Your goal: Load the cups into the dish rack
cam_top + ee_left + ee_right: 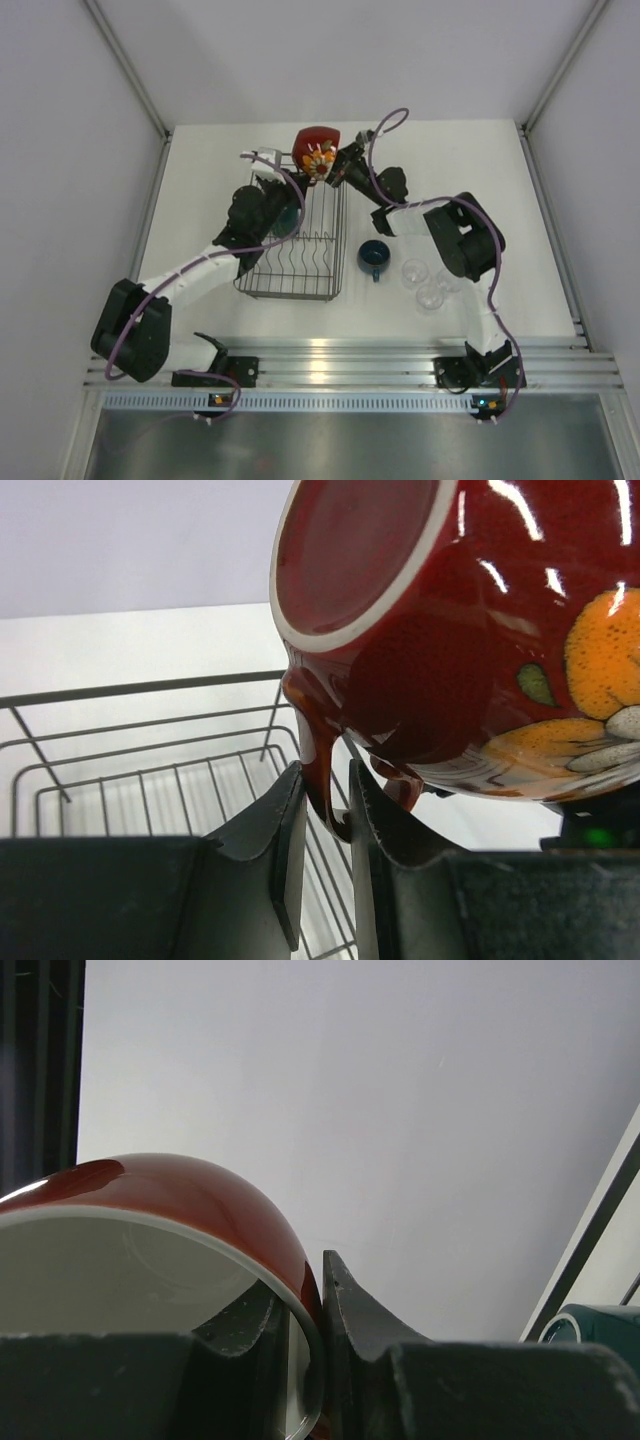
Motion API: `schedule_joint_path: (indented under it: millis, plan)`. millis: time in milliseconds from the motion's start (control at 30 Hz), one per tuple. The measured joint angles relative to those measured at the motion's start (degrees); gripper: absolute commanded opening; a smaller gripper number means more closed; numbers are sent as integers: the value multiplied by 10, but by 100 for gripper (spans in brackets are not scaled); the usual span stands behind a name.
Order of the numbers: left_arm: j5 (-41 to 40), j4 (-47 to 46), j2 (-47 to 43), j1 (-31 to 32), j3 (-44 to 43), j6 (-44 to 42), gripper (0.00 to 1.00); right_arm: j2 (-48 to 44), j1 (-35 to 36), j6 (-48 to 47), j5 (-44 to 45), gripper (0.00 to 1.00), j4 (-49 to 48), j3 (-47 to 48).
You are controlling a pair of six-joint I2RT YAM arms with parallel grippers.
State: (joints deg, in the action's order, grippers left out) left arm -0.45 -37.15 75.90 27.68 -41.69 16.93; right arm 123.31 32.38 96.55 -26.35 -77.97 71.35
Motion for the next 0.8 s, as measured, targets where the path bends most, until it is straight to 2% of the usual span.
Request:
schedule_joint_path:
  millis: [200,367,567,800]
  plan:
    - [-115,10,23,46,-31,-65,0,0,-4,-8,18,8,0,-1]
    - [-203,-26,40,79,-33,-115,0,0,-4,-10,25,9,0,-1]
    - [-269,-86,44,103,-26,-184,0,2,-1,-3,26,13,0,-1]
    - [-285,-146,44,106,-1,-226,0,15,5,6,27,13,-6,0]
